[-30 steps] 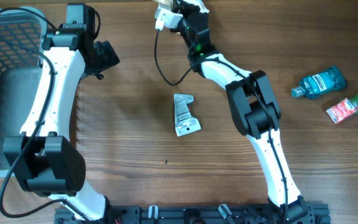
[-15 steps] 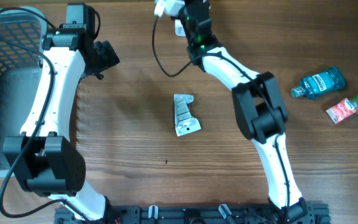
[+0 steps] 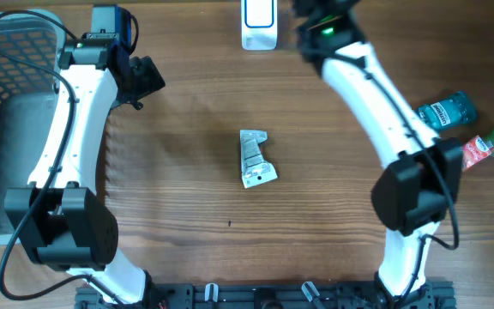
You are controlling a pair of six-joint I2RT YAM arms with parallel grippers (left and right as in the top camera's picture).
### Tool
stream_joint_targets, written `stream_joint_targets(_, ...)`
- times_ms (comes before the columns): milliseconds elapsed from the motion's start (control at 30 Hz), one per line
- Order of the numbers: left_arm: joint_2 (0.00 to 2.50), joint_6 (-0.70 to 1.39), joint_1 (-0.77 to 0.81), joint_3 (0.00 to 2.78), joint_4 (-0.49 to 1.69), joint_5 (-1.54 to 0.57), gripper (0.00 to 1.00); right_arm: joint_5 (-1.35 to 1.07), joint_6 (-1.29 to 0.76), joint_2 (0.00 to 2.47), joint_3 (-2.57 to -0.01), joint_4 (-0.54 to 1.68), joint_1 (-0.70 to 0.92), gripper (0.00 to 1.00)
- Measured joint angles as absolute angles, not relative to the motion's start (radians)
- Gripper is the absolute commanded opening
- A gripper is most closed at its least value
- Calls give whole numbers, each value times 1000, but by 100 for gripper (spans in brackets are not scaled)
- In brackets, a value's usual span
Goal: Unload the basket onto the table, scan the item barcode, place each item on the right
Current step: 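Carry the PanTree bag to the right table edge with the right gripper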
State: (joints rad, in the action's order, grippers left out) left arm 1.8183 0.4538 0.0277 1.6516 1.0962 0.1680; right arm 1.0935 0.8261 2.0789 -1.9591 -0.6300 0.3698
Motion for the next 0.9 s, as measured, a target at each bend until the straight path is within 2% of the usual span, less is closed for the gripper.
stream_joint_targets(100, 1818, 454, 28, 1652, 1096, 168, 100, 1293, 796, 2079, -1945, -590, 279, 4)
stream_joint_targets(233, 1818, 454, 28, 1652, 1097, 168, 100, 1423, 769, 2079, -1907, -533, 174, 5)
stream_joint_targets(500, 1818, 454, 28, 1652, 1097, 168, 100, 1414, 691, 2080, -1891, -366, 107, 4)
stream_joint_targets(700, 1818, 454, 28, 1652, 1097, 168, 100, 1321, 520, 2079, -1891, 78, 47, 4)
stream_joint_targets(900, 1818, 454, 28, 1652, 1097, 171, 100, 1142, 141, 2080, -1885, 610, -99, 4)
